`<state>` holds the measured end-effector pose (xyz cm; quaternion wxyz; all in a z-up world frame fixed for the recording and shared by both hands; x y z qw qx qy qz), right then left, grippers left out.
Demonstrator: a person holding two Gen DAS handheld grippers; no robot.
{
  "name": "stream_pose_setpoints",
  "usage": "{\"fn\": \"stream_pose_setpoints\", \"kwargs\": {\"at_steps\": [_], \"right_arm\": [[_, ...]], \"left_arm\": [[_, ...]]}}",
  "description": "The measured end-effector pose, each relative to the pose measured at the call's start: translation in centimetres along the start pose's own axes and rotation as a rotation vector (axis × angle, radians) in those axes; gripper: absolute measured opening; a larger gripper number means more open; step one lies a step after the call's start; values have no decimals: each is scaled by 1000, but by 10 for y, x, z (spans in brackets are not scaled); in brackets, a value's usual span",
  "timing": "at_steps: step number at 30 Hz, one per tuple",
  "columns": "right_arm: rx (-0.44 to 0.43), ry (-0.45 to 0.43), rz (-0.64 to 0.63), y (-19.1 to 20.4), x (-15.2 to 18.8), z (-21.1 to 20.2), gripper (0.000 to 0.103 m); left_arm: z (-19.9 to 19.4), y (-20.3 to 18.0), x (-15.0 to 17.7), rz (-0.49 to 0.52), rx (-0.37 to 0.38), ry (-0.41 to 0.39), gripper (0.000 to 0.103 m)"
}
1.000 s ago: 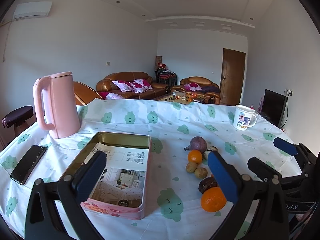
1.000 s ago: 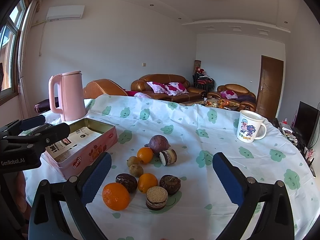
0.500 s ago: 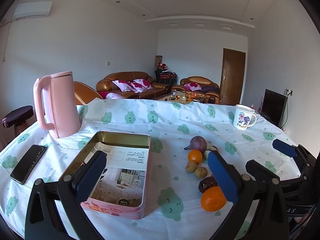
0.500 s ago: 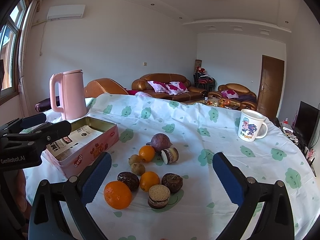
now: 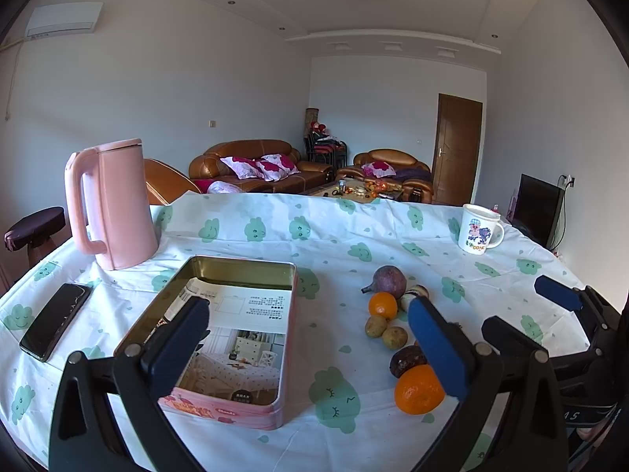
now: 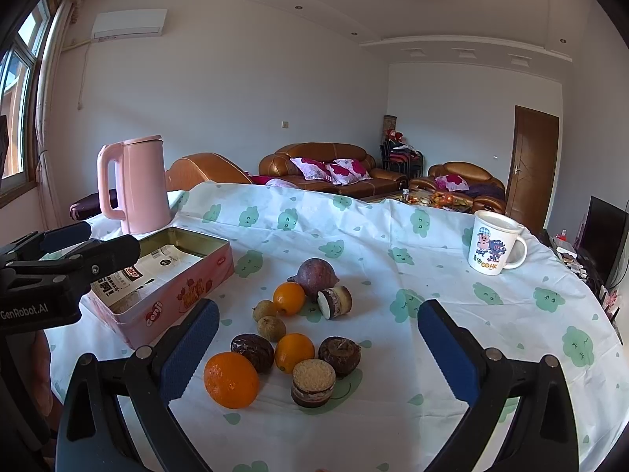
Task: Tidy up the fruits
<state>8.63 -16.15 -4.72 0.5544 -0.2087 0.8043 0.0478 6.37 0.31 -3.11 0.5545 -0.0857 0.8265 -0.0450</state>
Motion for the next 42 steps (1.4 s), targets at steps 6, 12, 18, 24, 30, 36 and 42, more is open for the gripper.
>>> {"fn": "stream_pose_setpoints", "kwargs": {"at_steps": [6, 12, 18, 24, 30, 36, 42], "right_arm": [[1, 0, 1, 0, 0, 0, 102], [0, 5, 1, 0, 4, 1, 102], [2, 12, 7, -2, 7, 3, 102], [4, 24, 15, -7, 10, 6, 102], [7, 31, 25, -11, 14, 8, 102], [40, 52, 29, -23, 28, 11, 102], [58, 89, 94, -51, 52, 13, 102]], "left_arm": [[0, 0, 0, 1, 0, 0, 103], [1, -1, 3, 1, 1, 6, 103], [6, -6, 7, 12, 2, 18, 103], [8, -9, 10, 17, 5, 30, 103], [12, -12, 14, 22, 10, 41, 103], [22, -23, 28, 38, 39, 70, 103], [34, -53, 55, 101, 127, 139, 101]]}}
Point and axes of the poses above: each gripper's, at about its wrist camera, not at the fingertips, and z roughly the way its jaws point, y to its left, x to its underside, the point moved 7 cm from there along z, roughly the way its jaws point, and after that the axes turned 6 degrees about -z, right-handed, at the moved point
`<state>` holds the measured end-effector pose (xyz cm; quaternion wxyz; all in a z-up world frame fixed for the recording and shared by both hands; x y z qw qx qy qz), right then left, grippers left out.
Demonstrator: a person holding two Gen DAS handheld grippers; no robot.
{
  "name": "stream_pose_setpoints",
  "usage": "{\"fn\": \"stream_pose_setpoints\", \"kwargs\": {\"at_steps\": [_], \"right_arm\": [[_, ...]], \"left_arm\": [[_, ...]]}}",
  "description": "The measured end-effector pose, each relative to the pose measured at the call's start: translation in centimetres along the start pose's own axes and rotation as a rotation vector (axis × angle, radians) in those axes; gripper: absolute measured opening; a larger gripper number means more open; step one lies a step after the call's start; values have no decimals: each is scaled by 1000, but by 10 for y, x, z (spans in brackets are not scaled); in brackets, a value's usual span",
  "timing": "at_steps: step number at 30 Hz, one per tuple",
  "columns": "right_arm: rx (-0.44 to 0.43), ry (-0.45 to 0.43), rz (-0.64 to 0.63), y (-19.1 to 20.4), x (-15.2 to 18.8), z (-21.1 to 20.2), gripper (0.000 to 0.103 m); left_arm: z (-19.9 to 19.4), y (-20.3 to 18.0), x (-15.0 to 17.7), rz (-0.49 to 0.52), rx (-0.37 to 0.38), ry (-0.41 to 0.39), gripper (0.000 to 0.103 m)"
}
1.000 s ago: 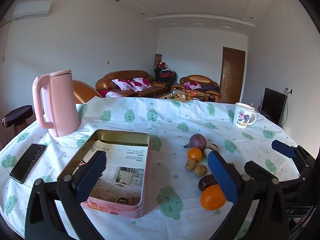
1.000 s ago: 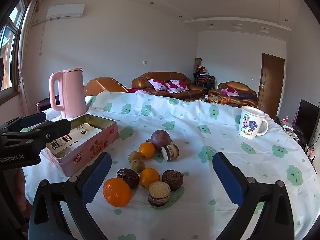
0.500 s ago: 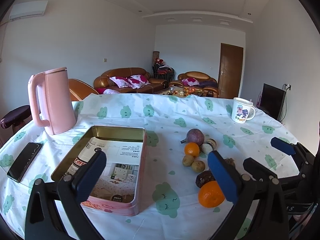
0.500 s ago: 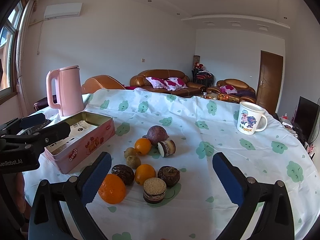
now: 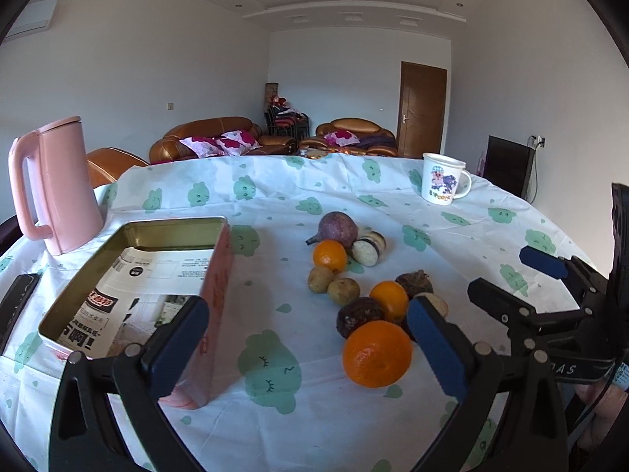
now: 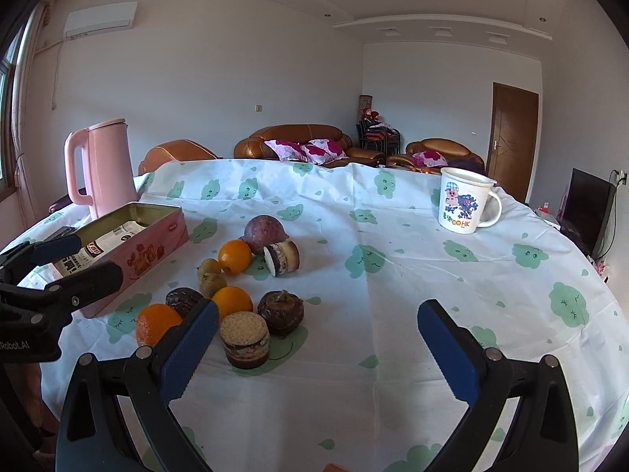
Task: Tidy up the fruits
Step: 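Grasp the large orange with the left tool while the right tool grasps a cut taro slice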
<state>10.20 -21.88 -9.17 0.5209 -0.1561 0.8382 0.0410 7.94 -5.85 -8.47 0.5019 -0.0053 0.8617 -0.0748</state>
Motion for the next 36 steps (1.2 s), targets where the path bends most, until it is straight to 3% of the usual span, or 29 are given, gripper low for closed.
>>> {"fn": "stream_pose_setpoints", "kwargs": {"at_steps": [5, 9, 10, 11, 17, 25, 28, 29, 36], "right_arm": [[-8, 5, 44, -15, 6, 1, 100], [-57, 9, 65, -15, 6, 2, 81], [-72, 12, 66, -13, 6, 3, 81], [-85, 13, 61, -11, 6, 3, 80], [-164, 35, 9, 16, 5, 9, 66], [-240, 125, -84, 53, 8, 28, 58], [-224, 168, -101, 57, 14, 40, 48], [-222, 177, -102, 57, 15, 42, 37], [-228, 123, -65, 50, 11, 34, 37]], "left_arm": [[17, -29, 17, 67, 58, 77, 89], [31, -34, 28, 67, 91, 150, 67], [34, -34, 30, 64, 100, 167, 55], [36, -35, 33, 60, 123, 184, 50], [27, -26, 30, 20, 156, 169, 48], [21, -1, 17, -6, 91, 98, 48], [22, 1, 17, -14, 92, 96, 48], [22, 1, 17, -15, 94, 95, 48], [14, 0, 13, -9, 87, 67, 48]]}}
Point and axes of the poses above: each gripper's, at about its wrist camera, not at the fingertips, and z roughly the way its jaws point, y to its left, x to its underside, the point moved 7 cm from there along z, roughly the way its jaws point, and after that the axes turned 6 degrees about -z, right-handed, at the moved point
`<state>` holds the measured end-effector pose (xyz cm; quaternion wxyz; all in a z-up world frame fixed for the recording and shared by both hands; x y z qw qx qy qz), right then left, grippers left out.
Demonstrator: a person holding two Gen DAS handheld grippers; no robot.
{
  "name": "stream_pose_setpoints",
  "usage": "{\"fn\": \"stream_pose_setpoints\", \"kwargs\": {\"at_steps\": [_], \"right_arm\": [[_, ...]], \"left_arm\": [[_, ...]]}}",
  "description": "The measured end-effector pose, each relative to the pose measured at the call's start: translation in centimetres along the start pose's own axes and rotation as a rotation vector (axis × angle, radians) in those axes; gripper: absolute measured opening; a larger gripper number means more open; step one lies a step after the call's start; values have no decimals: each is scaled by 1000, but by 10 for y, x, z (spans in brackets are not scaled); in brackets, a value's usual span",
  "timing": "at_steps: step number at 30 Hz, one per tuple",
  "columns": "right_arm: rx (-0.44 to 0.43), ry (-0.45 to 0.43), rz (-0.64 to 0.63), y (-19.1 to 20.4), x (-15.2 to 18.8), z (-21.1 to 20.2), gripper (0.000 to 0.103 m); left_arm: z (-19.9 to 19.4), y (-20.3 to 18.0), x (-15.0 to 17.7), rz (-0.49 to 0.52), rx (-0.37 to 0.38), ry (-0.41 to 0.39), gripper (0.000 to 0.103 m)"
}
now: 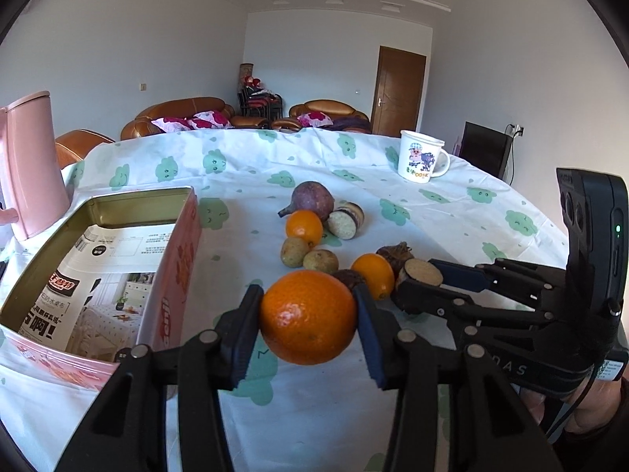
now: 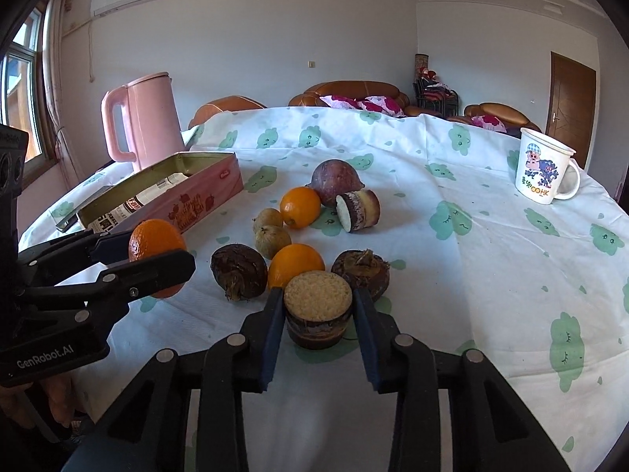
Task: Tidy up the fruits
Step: 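Grasp the large orange with the left tool while the right tool grasps a cut taro slice, then carry both held items into the pink tin box and open both tools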
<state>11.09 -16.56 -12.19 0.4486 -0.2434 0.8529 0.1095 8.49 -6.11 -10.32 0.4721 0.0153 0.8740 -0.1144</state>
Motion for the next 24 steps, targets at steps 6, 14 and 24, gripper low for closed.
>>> {"fn": "stream_pose_setpoints", "kwargs": {"at_steps": [6, 14, 24], "right_arm": [[0, -64, -4, 1, -9, -13, 37], [-30, -137, -25, 12, -22, -26, 37], [-58, -169, -77, 31, -42, -27, 37]], "left_arm": [[-9, -1, -7, 21, -30, -38, 48], [-17, 6, -14, 32, -78, -74, 48], [-29, 17, -23, 20, -112, -105, 48]]}}
Point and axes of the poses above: each gripper's, at about its wrist camera, not at the fingertips, and z roughly the way its jaws point, y to its left, x to its underside, the point moved 7 cm from there along z, roughly the way its jaws point, and after that the axes turned 6 degrees about -z, right-handed, at the moved point
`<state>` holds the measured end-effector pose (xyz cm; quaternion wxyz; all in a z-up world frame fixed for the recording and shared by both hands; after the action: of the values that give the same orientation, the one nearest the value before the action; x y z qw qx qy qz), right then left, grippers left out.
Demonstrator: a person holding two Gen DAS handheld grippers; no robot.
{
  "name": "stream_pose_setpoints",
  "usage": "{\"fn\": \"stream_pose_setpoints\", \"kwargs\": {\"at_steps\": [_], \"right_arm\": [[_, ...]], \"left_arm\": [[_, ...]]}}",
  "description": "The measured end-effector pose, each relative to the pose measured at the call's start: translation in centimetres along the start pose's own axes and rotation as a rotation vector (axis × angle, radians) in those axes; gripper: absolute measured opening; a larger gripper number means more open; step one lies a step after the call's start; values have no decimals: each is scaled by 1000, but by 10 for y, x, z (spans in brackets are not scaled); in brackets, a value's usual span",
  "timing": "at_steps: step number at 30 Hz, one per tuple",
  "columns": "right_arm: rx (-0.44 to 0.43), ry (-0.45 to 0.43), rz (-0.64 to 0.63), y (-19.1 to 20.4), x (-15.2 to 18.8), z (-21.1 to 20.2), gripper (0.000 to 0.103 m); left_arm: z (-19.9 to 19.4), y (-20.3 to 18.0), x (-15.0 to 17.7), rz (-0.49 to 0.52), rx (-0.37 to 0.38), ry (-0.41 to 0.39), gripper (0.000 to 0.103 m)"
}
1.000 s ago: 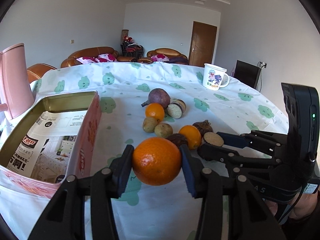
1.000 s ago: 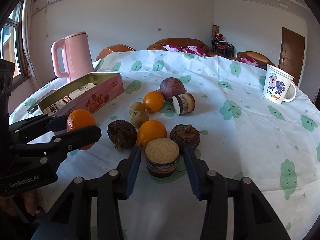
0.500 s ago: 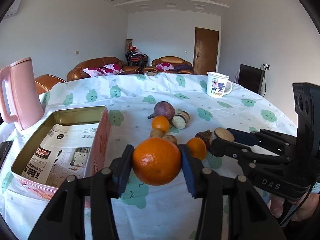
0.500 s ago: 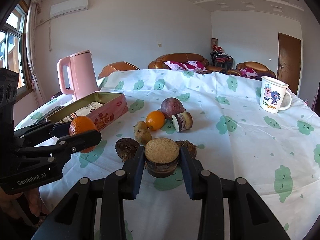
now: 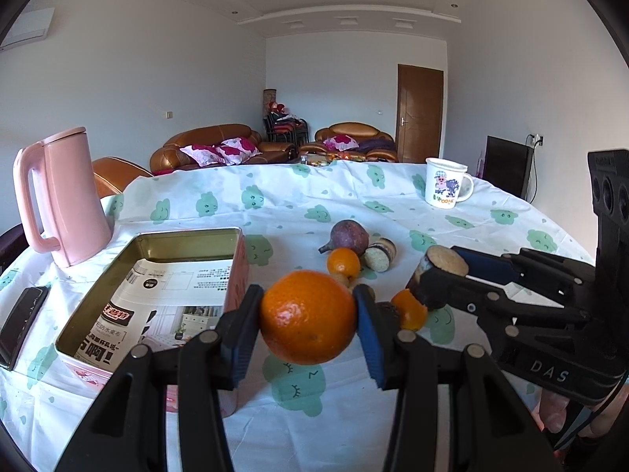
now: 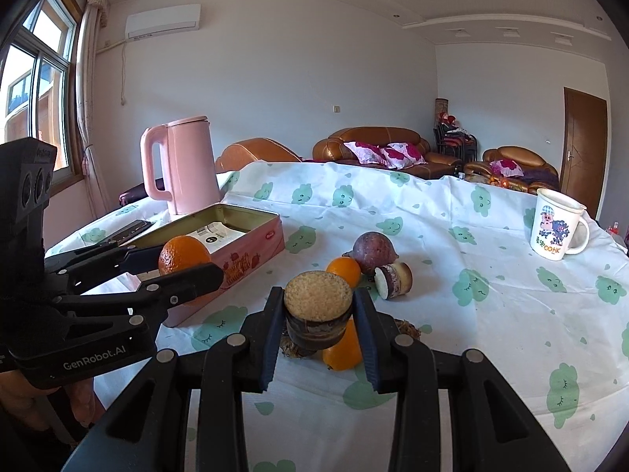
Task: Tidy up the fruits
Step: 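Carry both held items into the pink tin box and open both tools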
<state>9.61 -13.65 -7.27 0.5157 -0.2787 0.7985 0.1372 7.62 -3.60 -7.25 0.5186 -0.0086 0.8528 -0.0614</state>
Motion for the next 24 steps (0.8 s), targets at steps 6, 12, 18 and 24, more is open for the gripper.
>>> {"fn": "stream_pose_setpoints", "kwargs": {"at_steps": [6, 12, 18, 24], "right_arm": [[-22, -14, -43, 13, -17, 4, 37], [-51, -30, -81, 23, -40, 12, 37], [-76, -48, -116, 39, -66, 23, 37], [-116, -60, -135, 58, -87, 40, 37]], "left_arm": [[-9, 12, -8, -12, -29, -26, 48], [-13, 33, -16, -31, -65, -39, 48], [-14, 60, -25, -52, -105, -49, 48], [-10, 89, -34, -71, -136, -54, 48]]}}
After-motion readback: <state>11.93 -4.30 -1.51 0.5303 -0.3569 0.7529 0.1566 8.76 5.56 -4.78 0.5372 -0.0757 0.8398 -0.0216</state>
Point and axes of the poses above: each gripper's, at about its wrist camera, not at the fingertips, and z roughly the way its jaws point, y to its left, x to its underside, the point moved 7 cm from there along z, roughly the way its jaws point, and after that the axes turned 6 degrees about -z, right-handed, at the moved point
